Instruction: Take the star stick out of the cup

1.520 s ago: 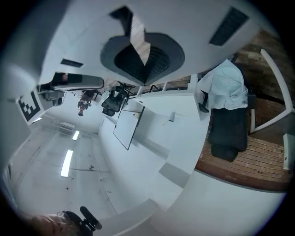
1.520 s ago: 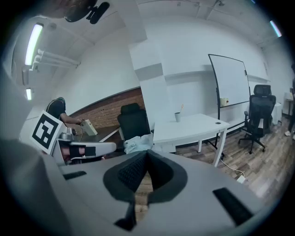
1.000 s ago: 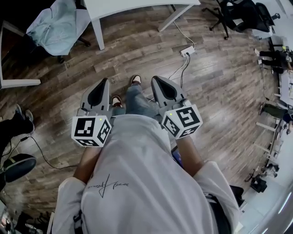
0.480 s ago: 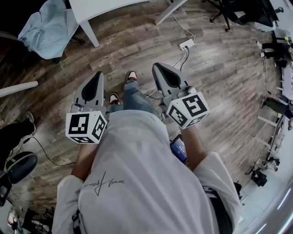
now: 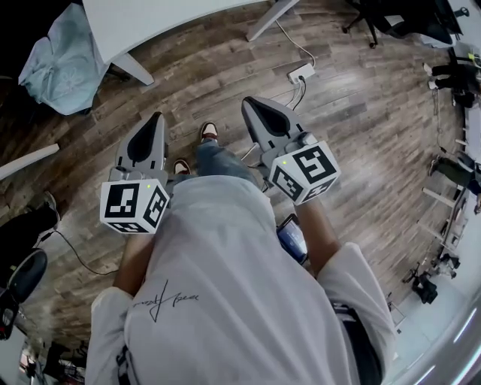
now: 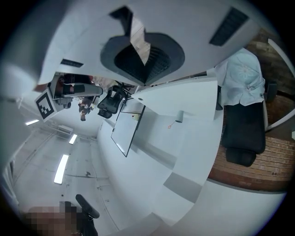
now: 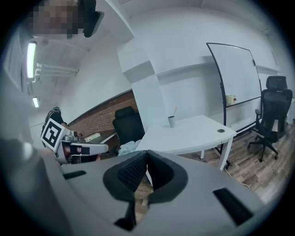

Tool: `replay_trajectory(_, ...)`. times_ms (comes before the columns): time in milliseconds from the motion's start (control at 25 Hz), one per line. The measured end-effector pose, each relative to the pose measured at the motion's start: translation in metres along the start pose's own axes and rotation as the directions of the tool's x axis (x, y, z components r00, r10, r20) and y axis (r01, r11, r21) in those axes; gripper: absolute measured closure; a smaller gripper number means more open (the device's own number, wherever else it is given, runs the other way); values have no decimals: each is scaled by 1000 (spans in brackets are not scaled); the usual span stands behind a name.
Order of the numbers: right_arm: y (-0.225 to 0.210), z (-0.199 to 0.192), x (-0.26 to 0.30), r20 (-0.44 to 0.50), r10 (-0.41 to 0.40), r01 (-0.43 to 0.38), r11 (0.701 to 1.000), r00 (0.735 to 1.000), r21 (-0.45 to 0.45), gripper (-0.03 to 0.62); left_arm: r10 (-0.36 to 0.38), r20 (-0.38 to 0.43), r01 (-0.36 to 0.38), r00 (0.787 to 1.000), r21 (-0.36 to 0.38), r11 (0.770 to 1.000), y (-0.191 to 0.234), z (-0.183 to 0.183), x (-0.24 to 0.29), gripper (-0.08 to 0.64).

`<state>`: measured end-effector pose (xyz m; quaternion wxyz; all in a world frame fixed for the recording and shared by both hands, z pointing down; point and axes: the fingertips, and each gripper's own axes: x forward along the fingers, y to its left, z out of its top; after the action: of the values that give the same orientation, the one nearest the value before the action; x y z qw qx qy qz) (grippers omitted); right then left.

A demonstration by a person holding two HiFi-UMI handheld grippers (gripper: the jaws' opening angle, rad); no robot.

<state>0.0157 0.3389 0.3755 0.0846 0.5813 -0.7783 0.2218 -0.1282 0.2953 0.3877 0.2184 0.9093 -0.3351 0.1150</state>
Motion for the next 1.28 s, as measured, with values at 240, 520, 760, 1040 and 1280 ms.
replay_trajectory(240, -42, 17, 11, 10, 25, -24, 1000, 1000, -4, 584, 13, 11, -13, 1000, 12, 1000, -13, 19, 43, 558)
replay_trajectory(520, -82, 27, 23, 29, 64, -63, 998, 998, -6, 584, 54, 23, -54, 998, 10, 998, -19, 32, 85, 557)
replay_trajectory(760, -94, 28, 33, 34, 105, -105, 994, 994, 4, 584, 48, 9, -48, 999, 23, 999, -28, 33, 107, 557)
replay_trajectory(1040, -111, 32, 39, 24, 109, -109, 994, 994, 5, 584, 59, 7, -59, 998, 2, 998, -25, 39, 125, 557)
replay_trajectory(1280, -124, 34, 56, 15, 111, -111, 994, 994, 15, 584, 55, 1, -55, 998, -12, 998, -15, 40, 147, 557)
